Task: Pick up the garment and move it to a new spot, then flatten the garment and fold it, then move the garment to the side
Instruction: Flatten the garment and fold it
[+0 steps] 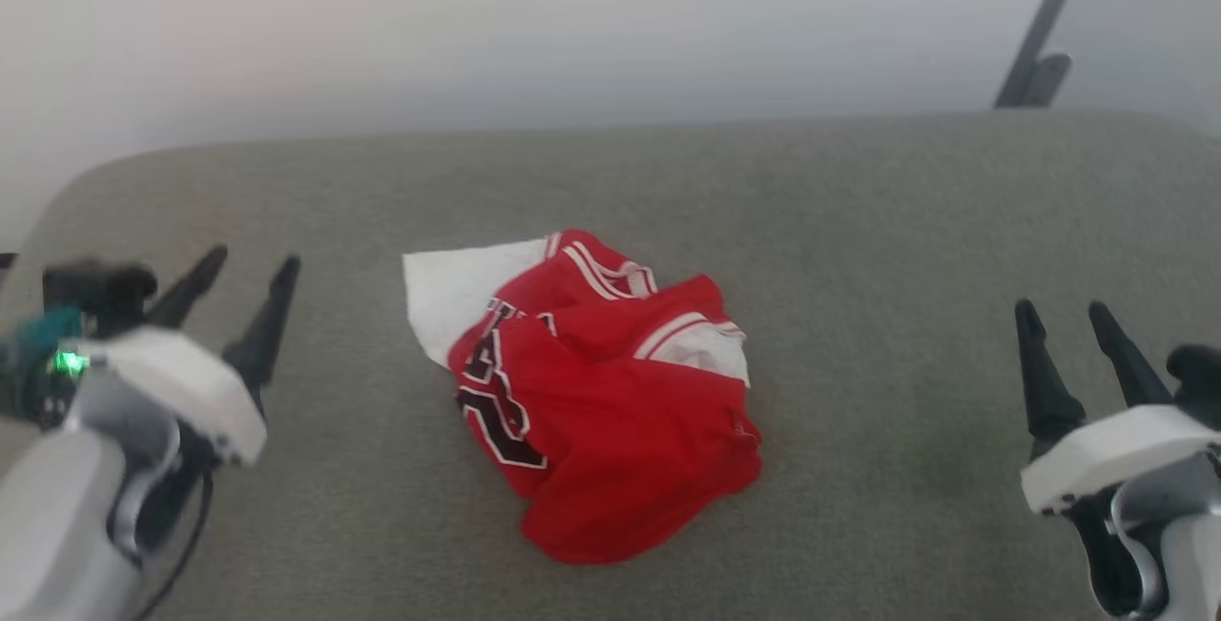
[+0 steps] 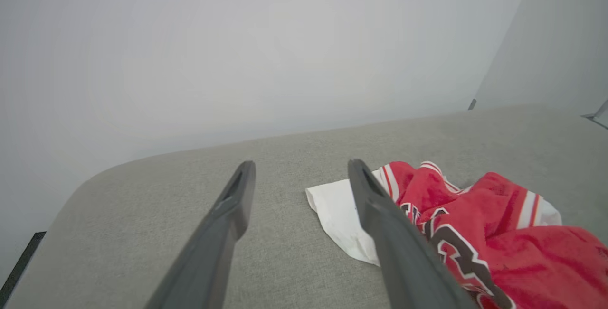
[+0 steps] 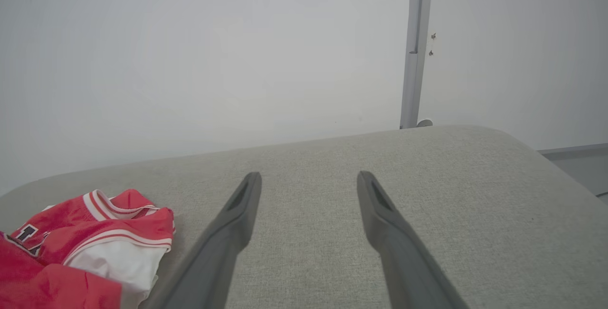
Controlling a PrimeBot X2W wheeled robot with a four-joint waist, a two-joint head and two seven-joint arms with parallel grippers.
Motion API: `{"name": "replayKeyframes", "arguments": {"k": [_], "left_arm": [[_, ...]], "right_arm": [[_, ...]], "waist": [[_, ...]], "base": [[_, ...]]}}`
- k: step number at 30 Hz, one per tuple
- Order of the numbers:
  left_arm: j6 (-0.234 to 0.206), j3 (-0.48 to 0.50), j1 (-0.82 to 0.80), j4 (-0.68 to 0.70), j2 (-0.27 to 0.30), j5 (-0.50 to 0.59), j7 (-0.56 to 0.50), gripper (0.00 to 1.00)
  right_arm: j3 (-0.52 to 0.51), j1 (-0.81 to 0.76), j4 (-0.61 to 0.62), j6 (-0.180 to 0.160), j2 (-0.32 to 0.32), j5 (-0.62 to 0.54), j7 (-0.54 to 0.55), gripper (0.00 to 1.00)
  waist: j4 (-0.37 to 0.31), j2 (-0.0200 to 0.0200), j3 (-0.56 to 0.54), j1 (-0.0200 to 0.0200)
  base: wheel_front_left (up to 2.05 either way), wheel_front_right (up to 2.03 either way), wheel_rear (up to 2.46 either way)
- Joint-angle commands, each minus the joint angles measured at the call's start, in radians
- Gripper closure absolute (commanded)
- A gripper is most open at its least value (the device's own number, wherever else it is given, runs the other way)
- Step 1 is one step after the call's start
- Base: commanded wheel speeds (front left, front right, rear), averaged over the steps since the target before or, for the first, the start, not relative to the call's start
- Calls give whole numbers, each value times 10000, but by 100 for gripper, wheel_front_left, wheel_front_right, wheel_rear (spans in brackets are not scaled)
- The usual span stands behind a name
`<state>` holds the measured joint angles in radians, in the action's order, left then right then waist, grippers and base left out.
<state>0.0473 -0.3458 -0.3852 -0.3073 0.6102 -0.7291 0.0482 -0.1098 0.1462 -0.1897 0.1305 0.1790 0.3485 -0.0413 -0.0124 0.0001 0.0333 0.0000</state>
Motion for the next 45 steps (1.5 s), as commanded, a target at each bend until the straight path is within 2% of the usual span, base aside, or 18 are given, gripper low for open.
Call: {"name": "replayKeyframes", "arguments": {"k": [1, 10, 21, 25, 28, 35, 36, 37, 38, 39, 45], "left_arm": [[61, -39, -206, -128, -80, 29, -82, 0], [639, -765, -2798, -2345, -177, 16, -1592, 0], [810, -1714, -4582, -4703, -325, -161, -3897, 0], [747, -1945, -4917, -5415, -502, -221, -4722, 0], [497, -2163, -4921, -6046, -736, -221, -5494, 0], [152, -2433, -5080, -7009, -1050, -220, -6576, 2], [124, -2407, -5117, -7106, -1108, -299, -6697, 26], [114, -2389, -5152, -7149, -1166, -356, -6760, 87], [114, -2389, -5152, -7149, -1166, -356, -6760, 87], [115, -2349, -5179, -7230, -1233, -456, -6885, 100], [146, -2248, -5511, -7470, -1354, -647, -7372, 100]], "right_arm": [[3, 90, 9, 5, -3, 35, -40, 0], [323, 754, -324, 5, -25, 178, -394, 0], [879, 1566, -782, 5, -71, 346, -926, 0], [1040, 1815, -953, 5, -57, 386, -1043, 0], [1195, 1998, -1076, 5, -21, 414, -1120, 0], [1369, 2350, -1280, 5, 53, 464, -1194, 0], [1387, 2376, -1306, 5, 64, 467, -1201, 0], [1392, 2408, -1328, 5, 72, 474, -1218, 0], [1392, 2408, -1328, 5, 72, 474, -1218, 0], [1398, 2446, -1341, 5, 84, 477, -1235, 0], [1410, 2550, -1485, 5, 104, 474, -1298, 0]], "waist": [[-295, -1, 296, 0], [-1290, -1, 1429, 0], [-2137, -1, 2887, 0], [-2222, -1, 3208, 0], [-2247, -1, 3363, 0], [-2258, -1, 3550, 0], [-2249, -1, 3566, 0], [-2238, -1, 3580, 0], [-2238, -1, 3580, 0], [-2225, -1, 3595, 0], [-2118, -1, 3683, 0]], "base": [[0, 0, 0], [0, 0, 0], [0, 0, 0], [0, 0, 0], [0, 0, 0], [0, 0, 0], [0, 0, 0], [0, 0, 0], [0, 0, 0], [0, 0, 0], [0, 0, 0]]}}
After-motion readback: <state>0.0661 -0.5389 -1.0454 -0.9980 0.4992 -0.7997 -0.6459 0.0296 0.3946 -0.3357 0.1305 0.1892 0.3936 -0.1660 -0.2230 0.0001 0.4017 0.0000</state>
